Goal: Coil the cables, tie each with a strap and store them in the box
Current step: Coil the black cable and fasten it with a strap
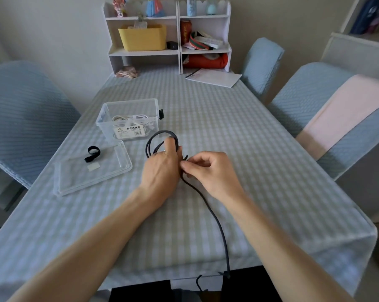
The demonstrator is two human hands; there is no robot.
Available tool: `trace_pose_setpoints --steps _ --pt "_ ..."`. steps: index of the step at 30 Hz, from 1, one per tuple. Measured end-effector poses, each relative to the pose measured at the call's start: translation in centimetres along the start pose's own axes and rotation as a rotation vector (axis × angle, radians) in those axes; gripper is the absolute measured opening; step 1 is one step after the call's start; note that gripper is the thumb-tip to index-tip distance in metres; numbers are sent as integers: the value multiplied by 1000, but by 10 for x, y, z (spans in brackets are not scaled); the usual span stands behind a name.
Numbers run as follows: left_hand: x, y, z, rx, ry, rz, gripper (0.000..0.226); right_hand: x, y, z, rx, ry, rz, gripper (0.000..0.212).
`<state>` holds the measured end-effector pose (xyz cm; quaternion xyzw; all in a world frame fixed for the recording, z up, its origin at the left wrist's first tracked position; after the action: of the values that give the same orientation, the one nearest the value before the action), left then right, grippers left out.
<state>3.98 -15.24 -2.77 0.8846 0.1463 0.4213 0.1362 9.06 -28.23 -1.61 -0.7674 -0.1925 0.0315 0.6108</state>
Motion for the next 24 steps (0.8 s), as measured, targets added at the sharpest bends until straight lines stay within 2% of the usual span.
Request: trace_pose_setpoints --steps 4,9,14,16,19,20,24 --pt "-9 6 -13 -65 79 44 20 -10 -4 -3 -44 24 19 11" --pt "-8 4 -29 -279 169 -132 12 -18 -6 -17 -33 83 17 20" --pt "-18 14 -42 -439 116 -132 17 -36 -19 -21 -217 185 -134 26" --pt "-20 20 -50 -466 119 -141 18 -37 -26 -25 -204 195 -62 30" --pt "-18 29 -62 -463 112 -159 23 -41 -39 -31 1 175 199 28" --pt "-16 31 -64 -453 112 -167 25 -43 -43 -32 34 171 226 28" --pt "-11 28 -81 -433 117 -252 29 -53 -56 -47 9 145 129 26"
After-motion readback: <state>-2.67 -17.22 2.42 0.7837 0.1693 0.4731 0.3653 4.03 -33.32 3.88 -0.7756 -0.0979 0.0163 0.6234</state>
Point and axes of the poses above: each hand's wrist, its own x-axis towards the middle knuckle, its own z-axis out of the palm, y = z × x, the point moved 2 cm from there along x, towards the middle knuckle, and after that the axes turned 15 degrees about y, right-handed, at the moved point
